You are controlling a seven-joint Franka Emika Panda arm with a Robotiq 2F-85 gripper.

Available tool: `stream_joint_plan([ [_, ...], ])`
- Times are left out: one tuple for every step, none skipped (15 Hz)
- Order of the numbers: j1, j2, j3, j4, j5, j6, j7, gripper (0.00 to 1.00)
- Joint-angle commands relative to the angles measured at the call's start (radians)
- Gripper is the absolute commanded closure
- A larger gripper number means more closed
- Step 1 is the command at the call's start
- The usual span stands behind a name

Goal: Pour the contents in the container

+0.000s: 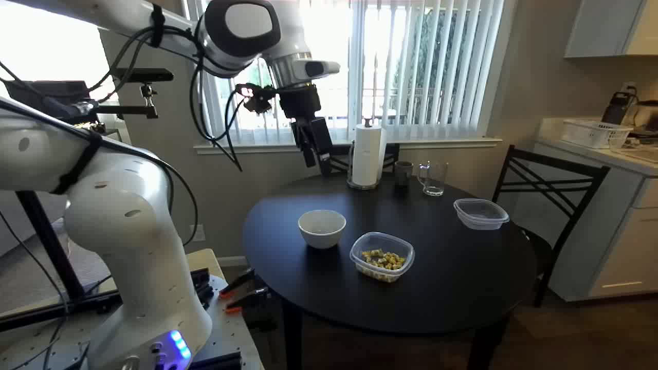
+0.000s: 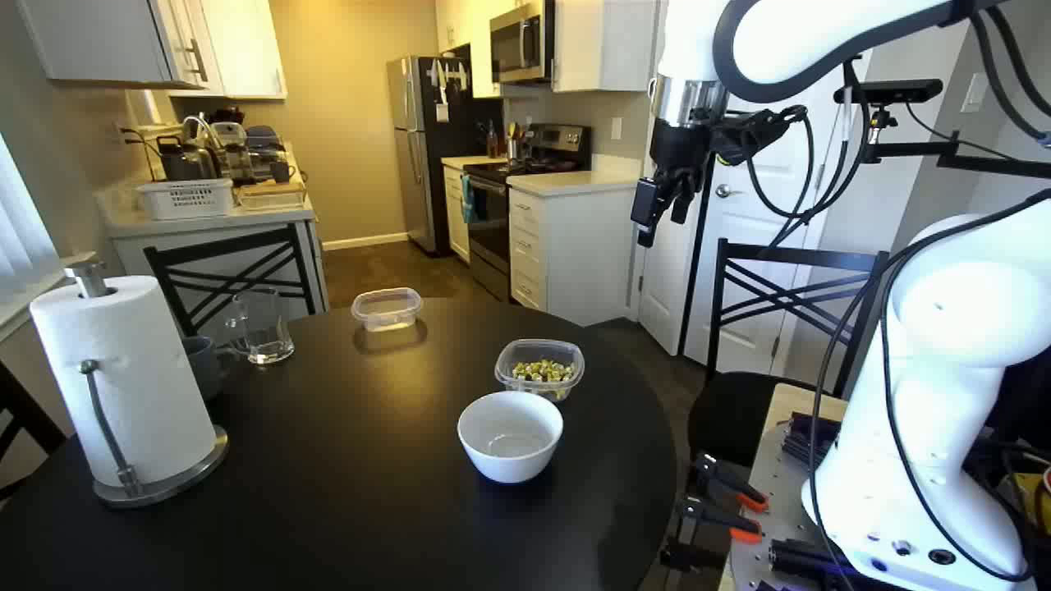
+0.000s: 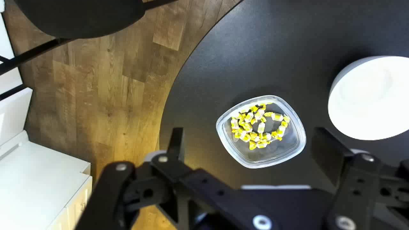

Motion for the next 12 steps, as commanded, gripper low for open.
stream_joint_plan([
  [0.009, 0.001, -0.007, 0.003, -0.006, -0.004, 0.005, 0.0],
  [0.009, 0.001, -0.007, 0.003, -0.006, -0.004, 0.005, 0.0],
  [0.009, 0.001, -0.007, 0.003, -0.006, -0.004, 0.005, 0.0],
  [0.009, 0.001, -0.007, 0.003, -0.006, -0.004, 0.005, 0.0],
  [0.009, 0.001, -0.007, 0.003, -0.006, -0.004, 0.005, 0.0],
  [0.009, 0.001, -0.007, 0.003, -0.006, -0.004, 0.005, 0.0],
  [0.006, -0.008, -0.002, 0.0, -0.015, -0.002, 0.006, 0.0],
  [0.02, 0.024, 0.014, 0.044, -0.018, -0.014, -0.004, 0.0],
  [0.033, 0.039, 0.028, 0.067, -0.021, -0.016, -0.012, 0.0],
  [0.081, 0.076, 0.059, 0.117, -0.01, -0.027, -0.037, 0.0],
  [0.105, 0.097, 0.068, 0.143, 0.0, -0.028, -0.055, 0.0],
  [0.131, 0.137, 0.087, 0.171, 0.003, -0.021, -0.062, 0.0],
])
